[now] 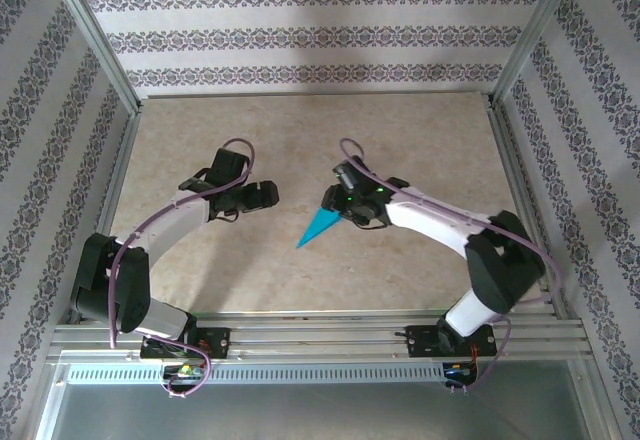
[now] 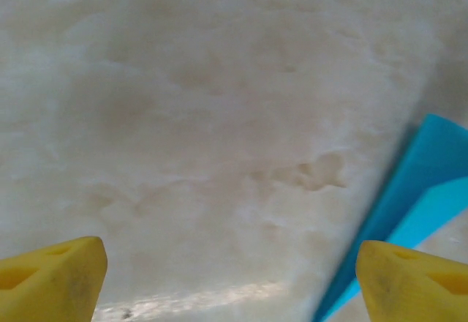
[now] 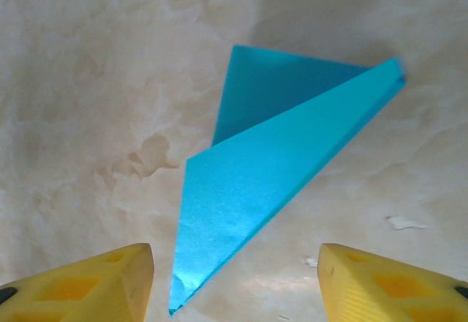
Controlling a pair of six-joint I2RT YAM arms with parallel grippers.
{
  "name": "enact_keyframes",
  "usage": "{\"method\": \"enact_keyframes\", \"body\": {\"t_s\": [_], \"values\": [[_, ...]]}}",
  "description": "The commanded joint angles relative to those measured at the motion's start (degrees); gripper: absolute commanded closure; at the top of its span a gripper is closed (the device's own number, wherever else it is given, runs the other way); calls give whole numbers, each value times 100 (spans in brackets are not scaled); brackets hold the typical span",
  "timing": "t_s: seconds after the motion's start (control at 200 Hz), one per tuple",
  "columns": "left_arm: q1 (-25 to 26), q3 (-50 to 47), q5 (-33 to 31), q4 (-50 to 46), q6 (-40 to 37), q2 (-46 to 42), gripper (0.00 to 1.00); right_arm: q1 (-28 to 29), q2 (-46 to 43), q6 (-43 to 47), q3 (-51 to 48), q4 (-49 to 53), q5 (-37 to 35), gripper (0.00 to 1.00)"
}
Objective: Fold a paper plane with a square sheet of paper (pick it up from the middle)
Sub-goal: Fold the wing for the fifth time at the center of the table.
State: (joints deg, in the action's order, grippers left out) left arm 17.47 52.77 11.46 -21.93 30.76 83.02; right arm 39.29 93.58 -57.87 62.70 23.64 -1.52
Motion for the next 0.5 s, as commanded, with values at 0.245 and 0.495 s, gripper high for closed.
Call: {"method": "enact_keyframes", "body": {"t_s": [0.245,0.495], "values": [[-358,-613,-175,208,-123,-498,2,480,1570,-572,1815,1799,-1509,36],[-429,-686,-31,242,-97,-487,2,500,2222,-682,2438,2043,-1454,38]]}}
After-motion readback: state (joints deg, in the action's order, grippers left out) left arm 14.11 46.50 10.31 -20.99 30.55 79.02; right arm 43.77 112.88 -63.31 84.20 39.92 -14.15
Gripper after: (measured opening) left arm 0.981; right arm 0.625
